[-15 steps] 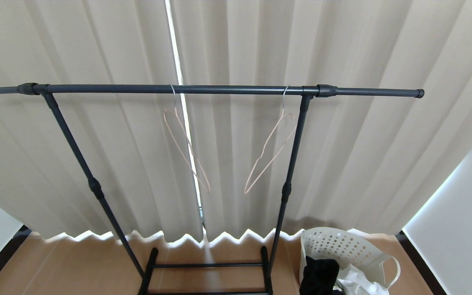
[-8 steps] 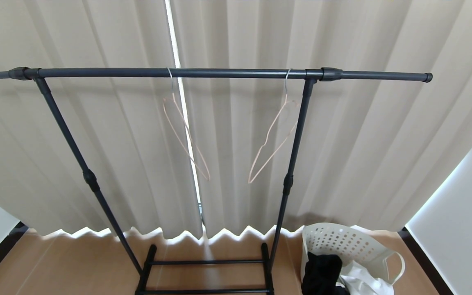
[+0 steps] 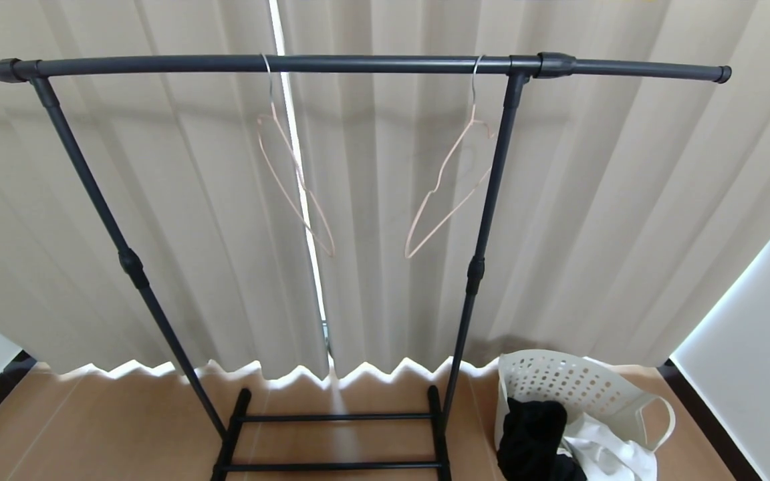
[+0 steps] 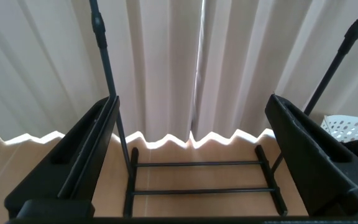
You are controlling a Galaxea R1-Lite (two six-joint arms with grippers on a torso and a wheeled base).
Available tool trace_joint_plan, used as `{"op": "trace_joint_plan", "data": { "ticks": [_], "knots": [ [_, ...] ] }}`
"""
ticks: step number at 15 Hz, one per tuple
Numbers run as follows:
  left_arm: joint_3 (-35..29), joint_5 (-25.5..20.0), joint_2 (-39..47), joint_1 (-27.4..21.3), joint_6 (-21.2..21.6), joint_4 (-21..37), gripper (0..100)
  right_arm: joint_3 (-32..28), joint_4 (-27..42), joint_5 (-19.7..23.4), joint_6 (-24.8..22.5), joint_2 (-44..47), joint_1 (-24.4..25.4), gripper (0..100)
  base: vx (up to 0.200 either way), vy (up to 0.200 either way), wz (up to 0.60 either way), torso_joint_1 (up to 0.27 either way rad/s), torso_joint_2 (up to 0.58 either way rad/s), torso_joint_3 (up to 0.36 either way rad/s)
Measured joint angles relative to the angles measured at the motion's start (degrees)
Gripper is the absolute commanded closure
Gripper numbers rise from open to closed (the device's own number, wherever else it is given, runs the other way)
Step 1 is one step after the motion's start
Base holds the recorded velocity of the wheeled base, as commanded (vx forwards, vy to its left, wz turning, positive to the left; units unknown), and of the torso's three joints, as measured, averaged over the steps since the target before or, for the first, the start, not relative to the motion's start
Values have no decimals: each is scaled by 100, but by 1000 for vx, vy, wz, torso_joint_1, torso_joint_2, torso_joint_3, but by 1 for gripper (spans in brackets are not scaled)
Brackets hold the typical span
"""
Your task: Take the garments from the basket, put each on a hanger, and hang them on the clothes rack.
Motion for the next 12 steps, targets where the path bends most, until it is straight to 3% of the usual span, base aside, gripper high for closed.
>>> {"op": "trace_joint_plan", "data": {
  "ticks": [12],
  "knots": [
    [0,2,10,0,-9,-2,0,0,2,-1,15,0,2,0,0,0,0,-164,496,327]
  ]
}}
